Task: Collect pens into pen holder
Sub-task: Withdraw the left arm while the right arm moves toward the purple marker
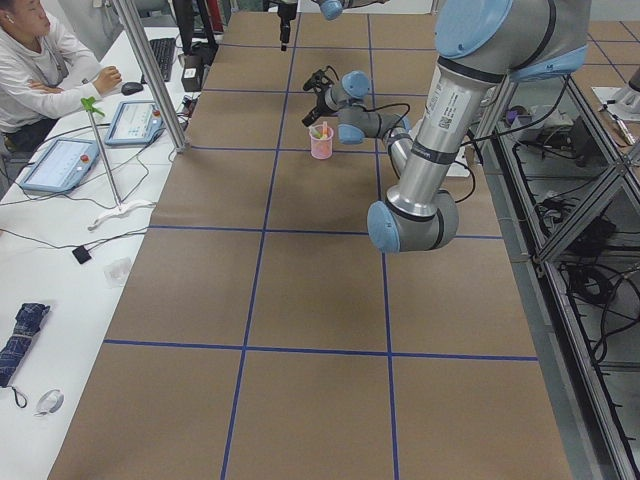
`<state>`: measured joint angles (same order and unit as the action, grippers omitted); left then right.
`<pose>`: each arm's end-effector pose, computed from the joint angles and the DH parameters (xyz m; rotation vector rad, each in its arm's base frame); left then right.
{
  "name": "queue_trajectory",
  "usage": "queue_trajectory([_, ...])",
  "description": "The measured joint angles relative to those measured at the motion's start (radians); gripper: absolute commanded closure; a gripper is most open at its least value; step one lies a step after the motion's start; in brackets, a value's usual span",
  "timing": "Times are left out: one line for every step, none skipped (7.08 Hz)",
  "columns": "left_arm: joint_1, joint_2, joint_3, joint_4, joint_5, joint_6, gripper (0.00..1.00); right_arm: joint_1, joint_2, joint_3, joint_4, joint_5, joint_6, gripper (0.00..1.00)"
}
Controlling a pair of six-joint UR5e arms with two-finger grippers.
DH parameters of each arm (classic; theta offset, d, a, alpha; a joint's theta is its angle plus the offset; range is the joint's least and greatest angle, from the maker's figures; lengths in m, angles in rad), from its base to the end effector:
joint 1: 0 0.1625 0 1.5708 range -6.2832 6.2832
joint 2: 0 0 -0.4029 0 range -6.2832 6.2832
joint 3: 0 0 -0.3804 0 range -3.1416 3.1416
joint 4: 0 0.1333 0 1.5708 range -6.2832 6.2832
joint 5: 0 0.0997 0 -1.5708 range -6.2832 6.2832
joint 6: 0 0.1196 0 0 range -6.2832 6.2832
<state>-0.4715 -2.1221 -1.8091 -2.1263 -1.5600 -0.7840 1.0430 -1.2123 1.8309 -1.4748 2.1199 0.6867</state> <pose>0.4892 -0.4005 0.1652 0.8016 1.0859 0.2589 -0.2376 -0.5484 0.3309 0.2716 -0.8273 -0.0474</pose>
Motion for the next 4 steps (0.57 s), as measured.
queue_trajectory([-0.054,0.000,-0.024,0.149,-0.112,0.000,0.00,-0.039,0.004,0.017,0.000,-0.026,0.051,0.00])
queue_trajectory([-0.116,-0.002,-0.041,0.283,-0.239,0.003,0.00,-0.092,0.010,0.037,0.000,-0.068,0.120,0.00])
queue_trajectory([-0.175,-0.003,-0.064,0.409,-0.353,0.008,0.00,-0.159,0.019,0.048,-0.001,-0.124,0.193,0.00])
queue_trajectory([-0.210,-0.003,-0.088,0.499,-0.416,0.008,0.00,-0.231,0.028,0.051,-0.002,-0.188,0.261,0.01])
